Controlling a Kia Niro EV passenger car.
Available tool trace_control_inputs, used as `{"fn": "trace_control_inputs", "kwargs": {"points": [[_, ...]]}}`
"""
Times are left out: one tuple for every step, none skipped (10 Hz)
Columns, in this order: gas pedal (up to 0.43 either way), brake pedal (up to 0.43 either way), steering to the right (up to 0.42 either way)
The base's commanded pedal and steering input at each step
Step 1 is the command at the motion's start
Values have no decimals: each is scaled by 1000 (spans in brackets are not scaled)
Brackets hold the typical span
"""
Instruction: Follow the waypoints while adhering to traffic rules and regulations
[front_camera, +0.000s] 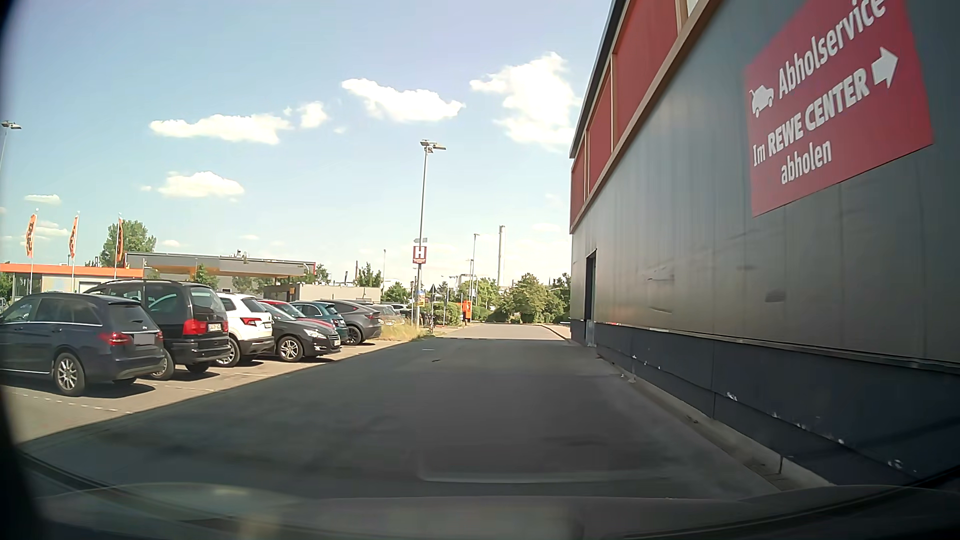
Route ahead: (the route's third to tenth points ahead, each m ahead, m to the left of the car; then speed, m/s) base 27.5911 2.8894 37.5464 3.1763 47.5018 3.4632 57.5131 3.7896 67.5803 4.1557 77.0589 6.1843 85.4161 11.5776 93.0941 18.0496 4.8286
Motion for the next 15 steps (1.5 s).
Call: {"fn": "trace_control_inputs", "kwargs": {"points": [[339, 30, 25], [311, 37, 25], [260, 24, 24], [240, 30, 22], [220, 30, 21], [197, 30, 19], [189, 30, 16], [177, 30, 13], [169, 30, 10], [150, 30, 8], [138, 30, 7], [110, 30, 7], [98, 30, 7], [87, 30, 6], [79, 30, 6]]}}
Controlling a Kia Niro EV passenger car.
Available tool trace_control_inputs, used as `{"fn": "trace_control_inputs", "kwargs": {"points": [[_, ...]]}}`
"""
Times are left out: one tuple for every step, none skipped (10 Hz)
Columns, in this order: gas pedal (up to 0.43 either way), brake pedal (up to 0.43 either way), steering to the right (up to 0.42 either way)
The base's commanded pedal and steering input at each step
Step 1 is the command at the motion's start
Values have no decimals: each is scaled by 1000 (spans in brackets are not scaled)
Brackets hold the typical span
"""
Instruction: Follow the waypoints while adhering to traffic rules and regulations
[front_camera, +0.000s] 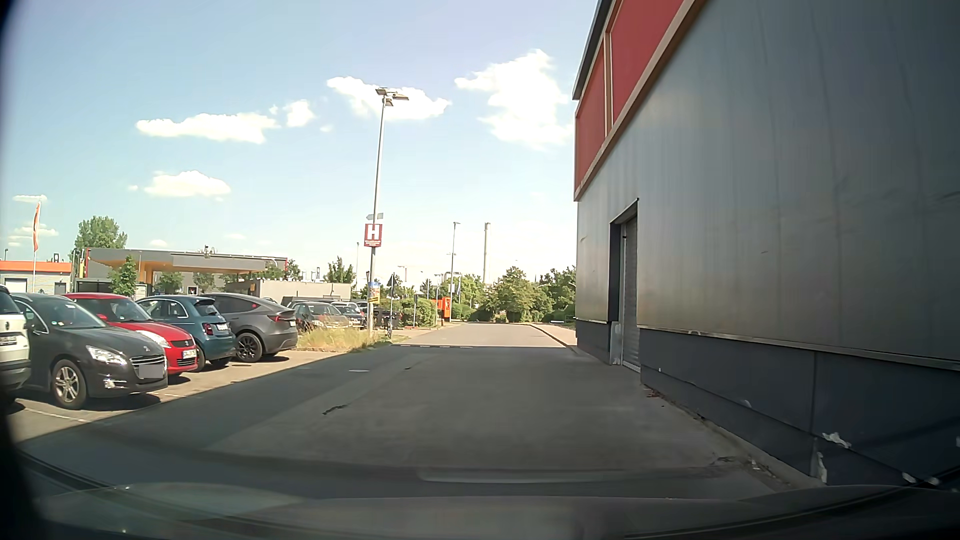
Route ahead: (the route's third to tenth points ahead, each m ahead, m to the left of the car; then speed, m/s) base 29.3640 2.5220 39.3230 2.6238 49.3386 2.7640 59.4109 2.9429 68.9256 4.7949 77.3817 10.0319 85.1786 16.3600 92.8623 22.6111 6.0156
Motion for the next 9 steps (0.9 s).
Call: {"fn": "trace_control_inputs", "kwargs": {"points": [[67, 30, 6], [67, 30, 6], [67, 30, 6], [67, 30, 7], [67, 30, 7], [67, 30, 8], [67, 30, 8], [79, 30, 8], [67, 30, 8]]}}
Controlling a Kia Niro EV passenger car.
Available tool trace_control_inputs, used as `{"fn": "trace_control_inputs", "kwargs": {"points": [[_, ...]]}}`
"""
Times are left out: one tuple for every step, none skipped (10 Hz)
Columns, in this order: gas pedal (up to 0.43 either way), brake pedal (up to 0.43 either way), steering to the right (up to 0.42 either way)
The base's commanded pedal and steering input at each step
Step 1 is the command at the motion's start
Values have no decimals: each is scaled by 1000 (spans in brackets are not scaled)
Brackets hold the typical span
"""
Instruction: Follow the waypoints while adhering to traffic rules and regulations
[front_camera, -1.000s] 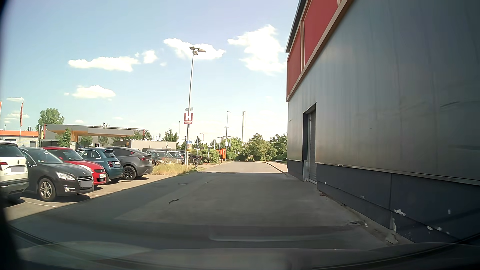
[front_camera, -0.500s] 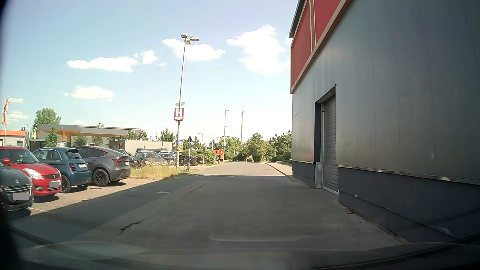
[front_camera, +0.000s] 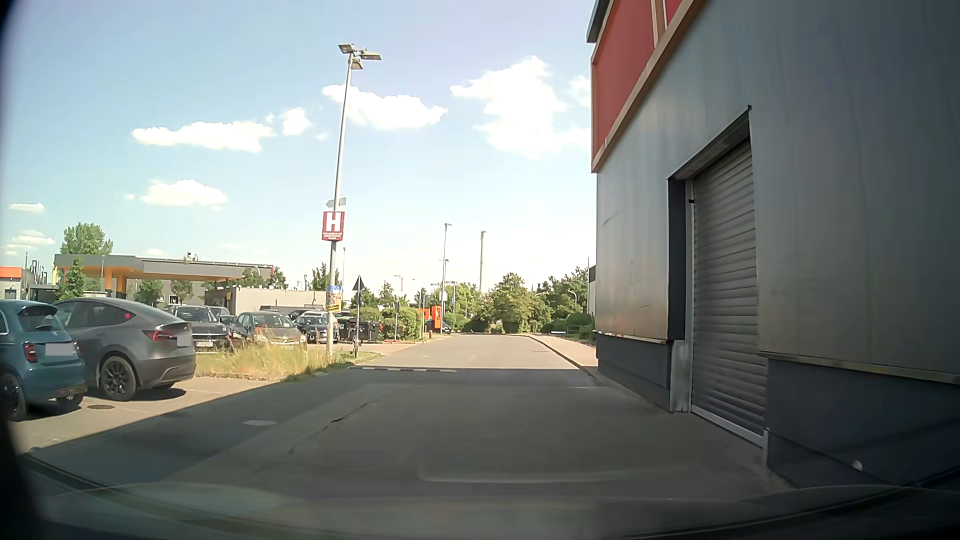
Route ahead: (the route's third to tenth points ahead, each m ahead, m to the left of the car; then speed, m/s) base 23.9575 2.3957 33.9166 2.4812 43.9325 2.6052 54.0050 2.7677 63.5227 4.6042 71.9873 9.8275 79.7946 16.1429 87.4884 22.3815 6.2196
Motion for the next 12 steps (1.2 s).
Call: {"fn": "trace_control_inputs", "kwargs": {"points": [[47, 30, 8], [47, 30, 8], [59, 30, 8], [79, 30, 8], [79, 30, 7], [79, 30, 7], [79, 30, 7], [79, 30, 7], [79, 30, 7], [79, 30, 7], [79, 30, 6], [79, 30, 7]]}}
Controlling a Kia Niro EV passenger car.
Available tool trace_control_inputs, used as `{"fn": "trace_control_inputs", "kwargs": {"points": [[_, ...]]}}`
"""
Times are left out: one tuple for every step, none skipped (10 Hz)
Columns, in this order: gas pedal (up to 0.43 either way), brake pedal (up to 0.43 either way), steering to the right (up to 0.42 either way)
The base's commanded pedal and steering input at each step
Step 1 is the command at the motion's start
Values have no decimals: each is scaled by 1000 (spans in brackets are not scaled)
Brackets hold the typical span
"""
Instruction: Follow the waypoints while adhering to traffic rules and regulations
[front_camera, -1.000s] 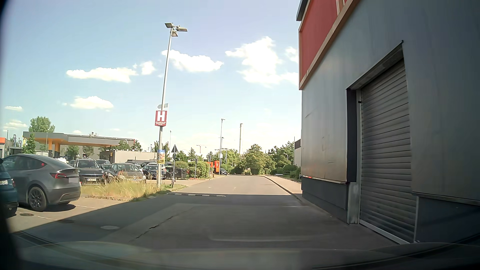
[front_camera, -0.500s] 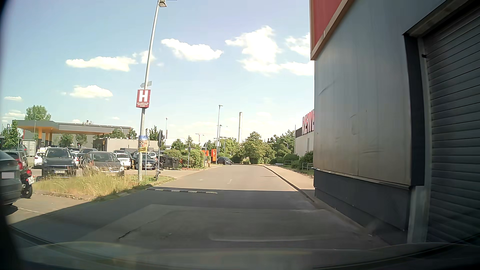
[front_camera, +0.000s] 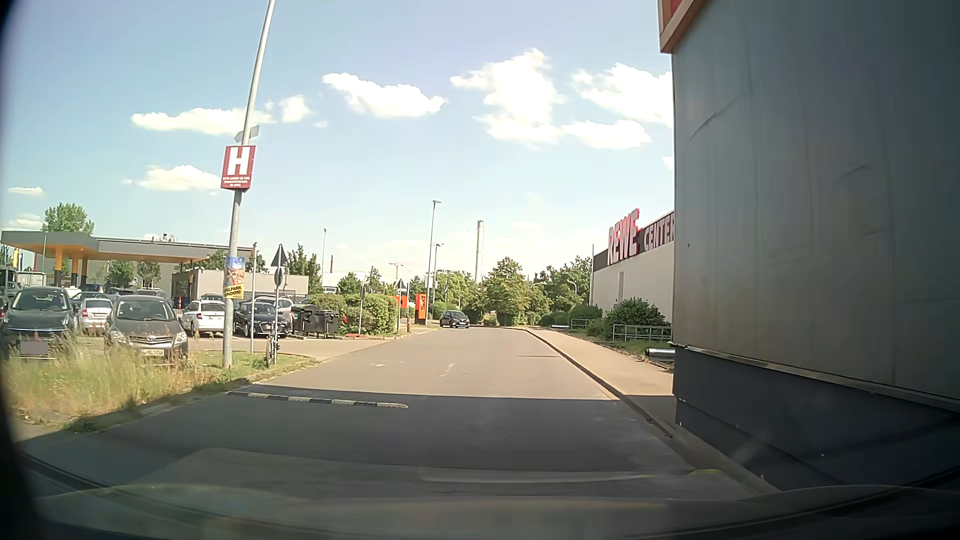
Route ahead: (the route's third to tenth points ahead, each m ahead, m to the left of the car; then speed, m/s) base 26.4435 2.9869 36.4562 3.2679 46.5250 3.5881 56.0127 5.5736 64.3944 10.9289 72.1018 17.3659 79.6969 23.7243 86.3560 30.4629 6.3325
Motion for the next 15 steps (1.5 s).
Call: {"fn": "trace_control_inputs", "kwargs": {"points": [[79, 30, 6], [79, 30, 6], [87, 30, 6], [87, 30, 6], [87, 30, 5], [87, 30, 5], [87, 30, 5], [87, 30, 5], [118, 30, 5], [118, 30, 5], [118, 30, 4], [118, 30, 4], [118, 30, 4], [138, 30, 4], [150, 30, 4]]}}
